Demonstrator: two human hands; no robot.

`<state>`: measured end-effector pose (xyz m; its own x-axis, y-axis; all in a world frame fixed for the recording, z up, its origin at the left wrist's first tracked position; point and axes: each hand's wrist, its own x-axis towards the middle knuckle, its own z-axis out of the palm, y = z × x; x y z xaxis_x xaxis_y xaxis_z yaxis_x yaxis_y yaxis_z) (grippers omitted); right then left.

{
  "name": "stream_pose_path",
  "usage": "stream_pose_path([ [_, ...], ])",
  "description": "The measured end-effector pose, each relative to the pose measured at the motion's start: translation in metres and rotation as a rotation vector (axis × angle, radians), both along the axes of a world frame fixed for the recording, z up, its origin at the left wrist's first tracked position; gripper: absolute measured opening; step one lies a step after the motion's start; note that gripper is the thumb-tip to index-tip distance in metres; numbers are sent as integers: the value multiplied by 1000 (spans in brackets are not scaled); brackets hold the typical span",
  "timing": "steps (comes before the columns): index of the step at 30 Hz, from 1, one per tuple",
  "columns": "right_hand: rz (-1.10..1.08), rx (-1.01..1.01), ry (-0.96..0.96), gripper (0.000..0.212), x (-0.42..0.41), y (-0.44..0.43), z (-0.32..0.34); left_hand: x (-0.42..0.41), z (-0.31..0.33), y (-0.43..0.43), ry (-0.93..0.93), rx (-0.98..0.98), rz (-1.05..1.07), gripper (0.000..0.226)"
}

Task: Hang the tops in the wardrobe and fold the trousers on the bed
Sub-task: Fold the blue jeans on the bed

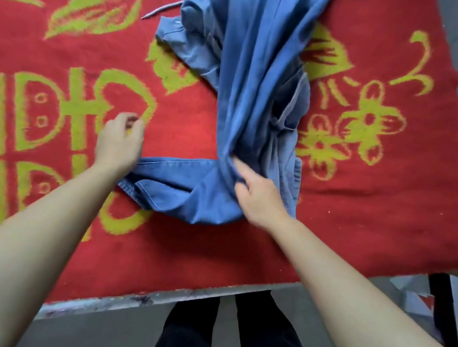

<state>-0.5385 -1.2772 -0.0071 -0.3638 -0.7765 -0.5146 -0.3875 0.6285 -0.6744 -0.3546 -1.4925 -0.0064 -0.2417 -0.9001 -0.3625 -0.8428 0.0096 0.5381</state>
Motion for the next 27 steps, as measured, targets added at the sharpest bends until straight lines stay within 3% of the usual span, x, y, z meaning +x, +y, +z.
stream_pose_path([
  [5,576,209,-43,54,41,35,-15,-106,-2,9,422,333,37,80],
  [8,638,334,-157,47,45,45,-15,-114,-13,17,275,223,-72,82],
  [11,346,283,-112,28,21,36,-13,-89,-23,17,185,50,-77,69],
  [15,-265,-13,188,24,-31,-12,3,-57,-26,16,166,129,-158,65],
  [18,-531,-176,309,22,-66,-69,23,-35,-24,19,132,207,-143,61],
  [20,-642,-213,235,37,-82,-109,32,-24,-25,24,116,254,-153,53],
  [24,-644,-42,-85,111,-94,-174,41,-8,-27,28,-11,325,-225,42],
  [26,-594,-3,-176,120,-93,-192,44,-2,-29,29,-76,330,-242,41],
  [27,-590,-12,-187,109,-94,-196,45,1,-28,30,-108,331,-248,42],
])
